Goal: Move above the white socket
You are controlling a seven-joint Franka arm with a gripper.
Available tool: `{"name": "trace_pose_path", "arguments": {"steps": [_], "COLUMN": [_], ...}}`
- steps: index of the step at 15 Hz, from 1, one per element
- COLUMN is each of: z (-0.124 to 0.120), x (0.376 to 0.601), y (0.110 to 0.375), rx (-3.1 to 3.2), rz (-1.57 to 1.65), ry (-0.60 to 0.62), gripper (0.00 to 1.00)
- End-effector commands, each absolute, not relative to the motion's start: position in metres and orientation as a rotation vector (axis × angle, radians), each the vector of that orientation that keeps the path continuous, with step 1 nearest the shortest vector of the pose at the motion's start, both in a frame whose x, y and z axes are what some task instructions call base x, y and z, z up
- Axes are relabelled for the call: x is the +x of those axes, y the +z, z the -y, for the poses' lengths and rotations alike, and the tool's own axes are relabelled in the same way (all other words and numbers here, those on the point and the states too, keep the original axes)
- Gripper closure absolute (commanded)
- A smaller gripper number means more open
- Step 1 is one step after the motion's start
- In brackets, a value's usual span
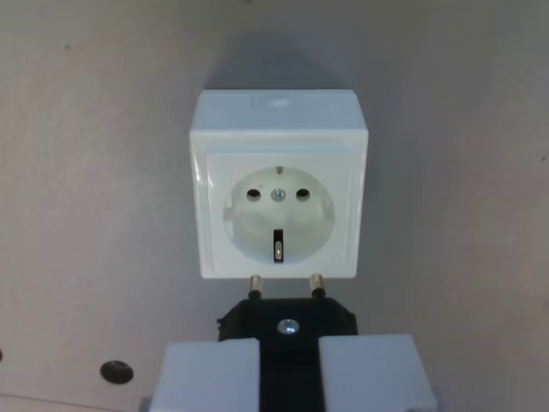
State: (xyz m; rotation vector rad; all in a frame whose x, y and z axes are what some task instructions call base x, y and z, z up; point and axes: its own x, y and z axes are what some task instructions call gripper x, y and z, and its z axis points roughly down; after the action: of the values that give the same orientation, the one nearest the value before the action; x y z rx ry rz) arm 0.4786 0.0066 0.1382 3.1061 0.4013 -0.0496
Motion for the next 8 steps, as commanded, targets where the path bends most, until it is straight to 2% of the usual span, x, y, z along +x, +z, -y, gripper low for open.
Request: {"name": "trace_pose_path", "arguments": {"steps": [1,8], "z": [-0.003,-0.003], "x": [0.474,0.475], "y": [0.127,0.115], "rx": [3.107,3.11], "rz": [-0.495,-0.493], "ry": [0.124,0.121], "gripper": [1.0,1.0]}}
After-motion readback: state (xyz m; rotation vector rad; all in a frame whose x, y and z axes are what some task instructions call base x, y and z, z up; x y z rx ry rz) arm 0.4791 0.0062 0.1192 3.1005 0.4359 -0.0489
